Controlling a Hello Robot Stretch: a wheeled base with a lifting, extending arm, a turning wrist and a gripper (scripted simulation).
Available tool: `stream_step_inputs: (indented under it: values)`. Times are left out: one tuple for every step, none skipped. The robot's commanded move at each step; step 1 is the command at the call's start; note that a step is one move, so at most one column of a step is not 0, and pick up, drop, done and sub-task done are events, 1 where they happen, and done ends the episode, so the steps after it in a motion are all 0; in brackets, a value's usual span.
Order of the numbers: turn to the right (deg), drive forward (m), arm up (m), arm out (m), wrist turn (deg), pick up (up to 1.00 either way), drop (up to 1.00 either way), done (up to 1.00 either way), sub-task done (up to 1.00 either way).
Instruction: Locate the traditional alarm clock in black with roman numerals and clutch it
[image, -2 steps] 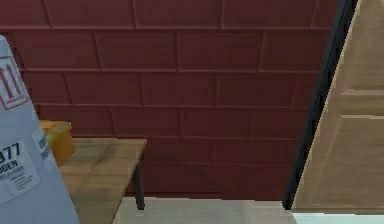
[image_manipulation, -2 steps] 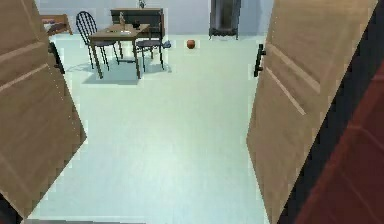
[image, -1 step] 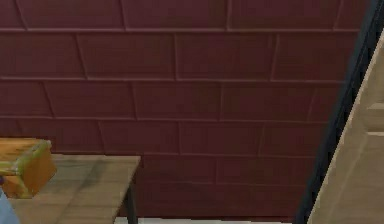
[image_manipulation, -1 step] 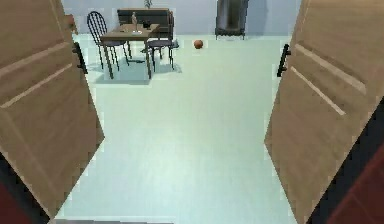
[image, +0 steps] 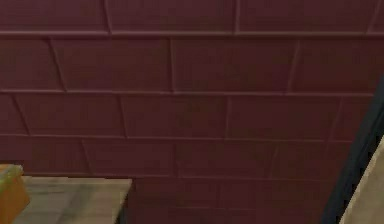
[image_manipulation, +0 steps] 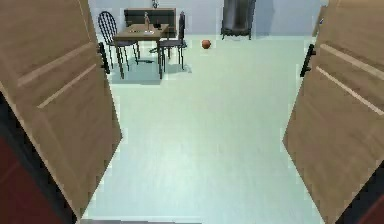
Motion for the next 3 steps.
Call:
stream_step_inputs:
  values:
    - [45.0, 0.00, 0.00, 0.00, 0.0, 0.00, 0.00, 0.00, 0.00]
    - [45.0, 0.00, 0.00, 0.00, 0.0, 0.00, 0.00, 0.00, 0.00]
    - [0.0, 0.25, 0.00, 0.00, 0.0, 0.00, 0.00, 0.00, 0.00]
